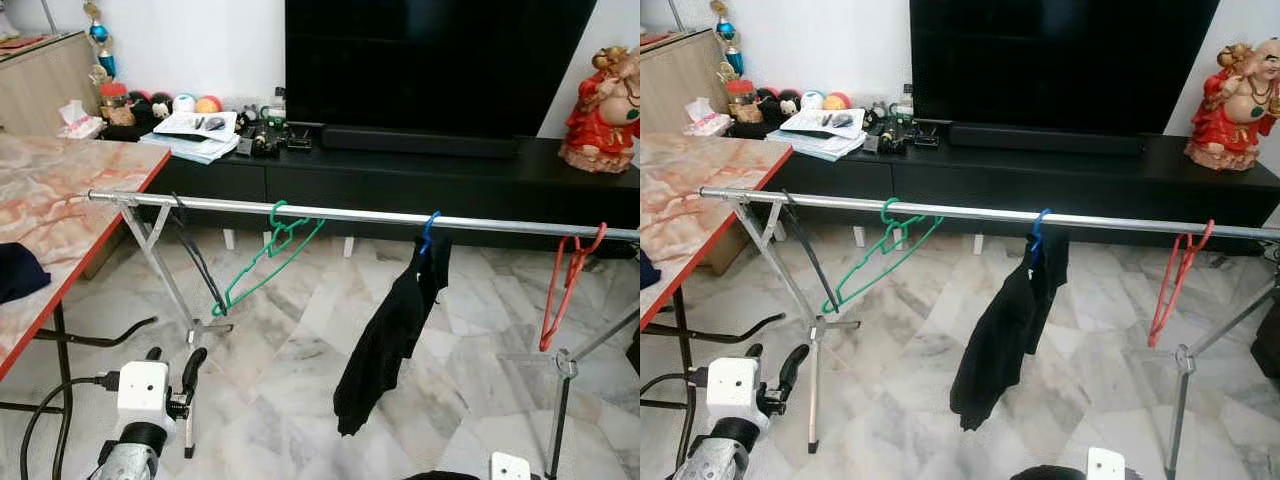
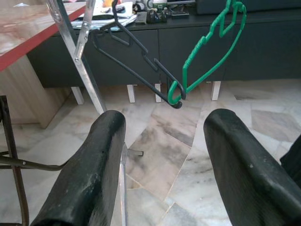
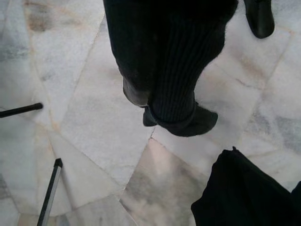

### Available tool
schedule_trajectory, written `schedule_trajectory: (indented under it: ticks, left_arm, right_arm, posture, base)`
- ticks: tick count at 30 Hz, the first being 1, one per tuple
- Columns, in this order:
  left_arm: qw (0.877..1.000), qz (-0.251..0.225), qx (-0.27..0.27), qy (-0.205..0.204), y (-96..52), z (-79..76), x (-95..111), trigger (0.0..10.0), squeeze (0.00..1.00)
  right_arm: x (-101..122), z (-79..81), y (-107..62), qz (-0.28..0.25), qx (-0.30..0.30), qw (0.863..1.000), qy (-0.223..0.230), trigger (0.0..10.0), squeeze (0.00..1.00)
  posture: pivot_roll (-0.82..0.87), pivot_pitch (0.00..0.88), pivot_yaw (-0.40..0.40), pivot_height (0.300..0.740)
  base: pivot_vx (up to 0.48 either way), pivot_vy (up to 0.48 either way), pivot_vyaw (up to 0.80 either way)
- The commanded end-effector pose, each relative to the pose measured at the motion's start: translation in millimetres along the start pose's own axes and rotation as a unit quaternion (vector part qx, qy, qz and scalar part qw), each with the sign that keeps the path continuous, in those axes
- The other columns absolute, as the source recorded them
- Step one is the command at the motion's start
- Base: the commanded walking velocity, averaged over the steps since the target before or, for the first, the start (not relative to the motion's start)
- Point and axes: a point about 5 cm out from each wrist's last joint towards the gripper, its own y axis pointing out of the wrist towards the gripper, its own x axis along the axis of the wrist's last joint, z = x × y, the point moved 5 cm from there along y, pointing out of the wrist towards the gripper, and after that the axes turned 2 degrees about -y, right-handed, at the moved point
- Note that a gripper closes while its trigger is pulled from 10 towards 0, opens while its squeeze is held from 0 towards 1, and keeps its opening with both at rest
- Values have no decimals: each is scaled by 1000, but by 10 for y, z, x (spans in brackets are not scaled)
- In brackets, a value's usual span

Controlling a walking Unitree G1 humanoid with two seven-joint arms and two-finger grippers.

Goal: Hang hanger

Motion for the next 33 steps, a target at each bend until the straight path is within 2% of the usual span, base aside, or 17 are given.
schedule_trajectory:
  ticks: [1, 7, 18, 23, 26, 33]
  left_arm:
    - [1000, -16, -2, -7, 63, -27, 126, 10000, 0]
    - [1000, -21, -9, -10, 108, -50, 219, 10000, 0]
    - [999, -29, -22, -15, 167, -91, 324, 10000, 0]
    - [999, -40, -22, -18, 199, -101, 407, 10000, 0]
    - [998, -53, -23, -20, 211, -124, 495, 10000, 0]
    - [997, -64, -30, -18, 216, -174, 555, 10000, 0]
  right_arm:
    - [50, -43, 12, 0, -4, 1000, 1, 10000, 0]
    - [-135, 35, -24, 15, 0, 1000, 3, 10000, 0]
    - [-209, 113, -46, 18, 0, 1000, 15, 10000, 0]
    - [-216, 75, -46, 18, -3, 1000, 15, 10000, 0]
    - [-222, -18, -44, 20, -10, 1000, 13, 10000, 0]
    - [-224, -25, -43, 21, -12, 1000, 10, 10000, 0]
  posture:
    - [203, 0, -33, 740]
    - [197, 0, -14, 740]
    - [168, 0, 11, 740]
    - [171, 0, 5, 740]
    - [168, 0, -3, 740]
    - [163, 0, -17, 740]
  base:
    - [0, 0, 0]
    - [190, 0, 0]
    - [321, 0, 0]
    - [327, 0, 0]
    - [326, 0, 0]
    - [136, 0, 0]
